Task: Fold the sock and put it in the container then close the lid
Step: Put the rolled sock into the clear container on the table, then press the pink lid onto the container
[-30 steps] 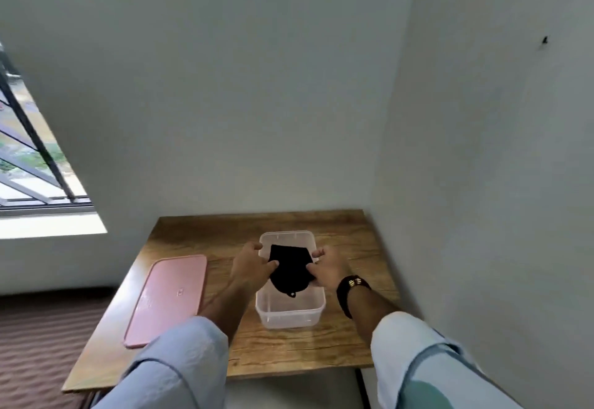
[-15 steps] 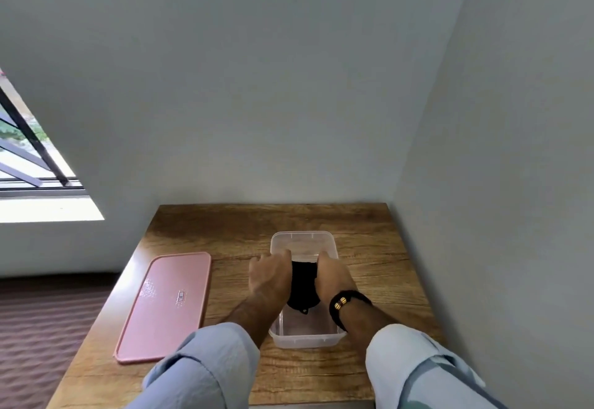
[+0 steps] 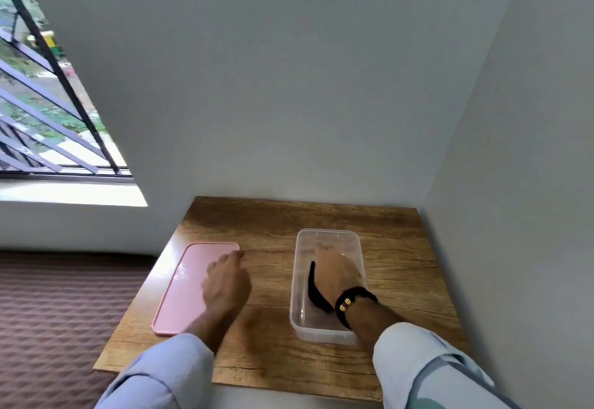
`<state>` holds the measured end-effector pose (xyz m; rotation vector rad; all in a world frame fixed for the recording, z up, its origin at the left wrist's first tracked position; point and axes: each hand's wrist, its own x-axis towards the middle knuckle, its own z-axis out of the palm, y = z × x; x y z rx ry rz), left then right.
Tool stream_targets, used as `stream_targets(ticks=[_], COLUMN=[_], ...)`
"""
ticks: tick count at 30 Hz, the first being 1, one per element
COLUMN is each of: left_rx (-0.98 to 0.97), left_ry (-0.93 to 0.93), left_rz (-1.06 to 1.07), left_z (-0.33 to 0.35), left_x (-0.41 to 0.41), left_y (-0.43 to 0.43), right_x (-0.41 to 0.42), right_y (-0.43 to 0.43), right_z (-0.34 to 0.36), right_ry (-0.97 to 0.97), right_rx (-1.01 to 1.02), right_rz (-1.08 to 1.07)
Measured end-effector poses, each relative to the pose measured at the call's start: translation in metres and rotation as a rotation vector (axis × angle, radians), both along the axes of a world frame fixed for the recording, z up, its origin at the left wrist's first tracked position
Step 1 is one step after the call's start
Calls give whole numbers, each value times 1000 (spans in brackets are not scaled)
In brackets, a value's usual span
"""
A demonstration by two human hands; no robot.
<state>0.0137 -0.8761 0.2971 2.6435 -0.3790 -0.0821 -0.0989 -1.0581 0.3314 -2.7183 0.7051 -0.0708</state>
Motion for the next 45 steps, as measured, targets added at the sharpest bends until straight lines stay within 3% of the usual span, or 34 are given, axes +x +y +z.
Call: stream_targets(ticks=[3, 5, 10, 13, 16, 23, 28, 32, 39, 45], left_rx=[107, 136, 98, 13, -57, -586, -798, -699, -418, -319], left_ry=[167, 244, 322, 340, 367, 653, 626, 557, 483, 447], left_rz=[178, 231, 278, 293, 283, 309, 220, 71, -61, -51], left_z=[-9, -17, -34, -41, -51, -61, -13, 22, 19, 11], left_x=[14, 21, 46, 64, 81, 66, 43, 8, -57, -73], left_y=[54, 85, 127, 140, 153, 149, 99, 39, -32, -45], right_x=[27, 47, 87, 98, 108, 89, 56, 7, -66, -80], right_y=[43, 82, 147, 162, 168, 128, 75, 23, -22, -32], right_z=[8, 3, -47, -70, -78, -49, 7, 31, 2, -31], right_ry=[-266, -290, 127, 143, 111, -5, -237, -260, -166, -145], right_rx=[59, 191, 772, 902, 1046, 991, 624, 500, 345, 467], right_rz=[172, 234, -87, -260, -303, -396, -319, -357, -599, -578])
